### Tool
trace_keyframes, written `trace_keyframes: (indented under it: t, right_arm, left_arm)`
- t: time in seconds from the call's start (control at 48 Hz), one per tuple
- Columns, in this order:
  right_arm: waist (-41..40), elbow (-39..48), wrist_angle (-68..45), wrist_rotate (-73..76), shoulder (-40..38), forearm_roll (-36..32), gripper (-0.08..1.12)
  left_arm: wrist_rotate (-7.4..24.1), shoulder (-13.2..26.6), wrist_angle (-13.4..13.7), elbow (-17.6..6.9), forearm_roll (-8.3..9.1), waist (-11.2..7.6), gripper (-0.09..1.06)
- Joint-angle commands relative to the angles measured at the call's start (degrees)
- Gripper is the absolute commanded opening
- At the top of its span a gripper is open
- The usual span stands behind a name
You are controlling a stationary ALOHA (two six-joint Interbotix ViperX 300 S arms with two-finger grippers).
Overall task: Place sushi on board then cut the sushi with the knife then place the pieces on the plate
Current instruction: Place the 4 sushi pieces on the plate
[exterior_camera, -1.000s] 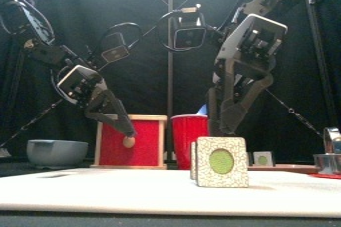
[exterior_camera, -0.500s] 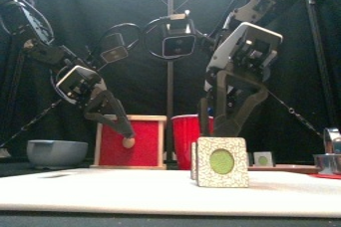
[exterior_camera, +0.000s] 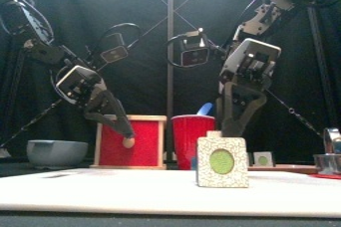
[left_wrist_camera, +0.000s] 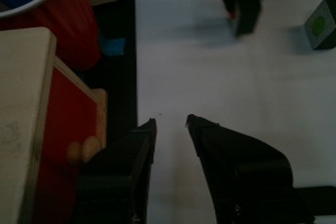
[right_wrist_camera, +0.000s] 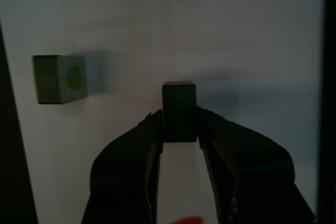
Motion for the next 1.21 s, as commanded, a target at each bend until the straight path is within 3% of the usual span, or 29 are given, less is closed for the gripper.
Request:
trace_keyframes:
  t: [0.021, 0.25, 0.396, 0.646, 0.958, 1.208]
  right_arm:
    - [-5.63, 3.08, 0.88, 0.18, -7.38, 0.09, 0.64]
    - [-19.25, 8.79, 3.34, -0.09, -13.62, -1.76, 0.64]
    - [-24.96, 10.81, 1.67, 0.18, -14.33, -6.33, 0.64]
    - [-32.61, 11.51, 1.14, 0.00, -13.27, -7.21, 0.64]
    - [-35.95, 14.33, -1.14, -0.09, -10.90, -6.77, 0.67]
    - [-35.16, 14.41, -4.13, -0.18, -7.73, -6.94, 0.83]
  left_arm:
    - [0.00, -0.35, -0.18, -0.53, -0.09, 0.18, 0.73]
    - [0.00, -0.26, -0.26, -0.44, -0.09, 0.18, 0.73]
    - [0.00, -0.09, -0.26, -0.53, 0.00, 0.18, 0.73]
    - [0.00, 0.35, -0.26, -0.44, -0.09, 0.18, 0.73]
    - [0.00, 0.35, -0.18, -0.35, -0.09, 0.18, 0.73]
    - [-0.09, 0.35, -0.26, -0.35, -0.09, 0.18, 0.73]
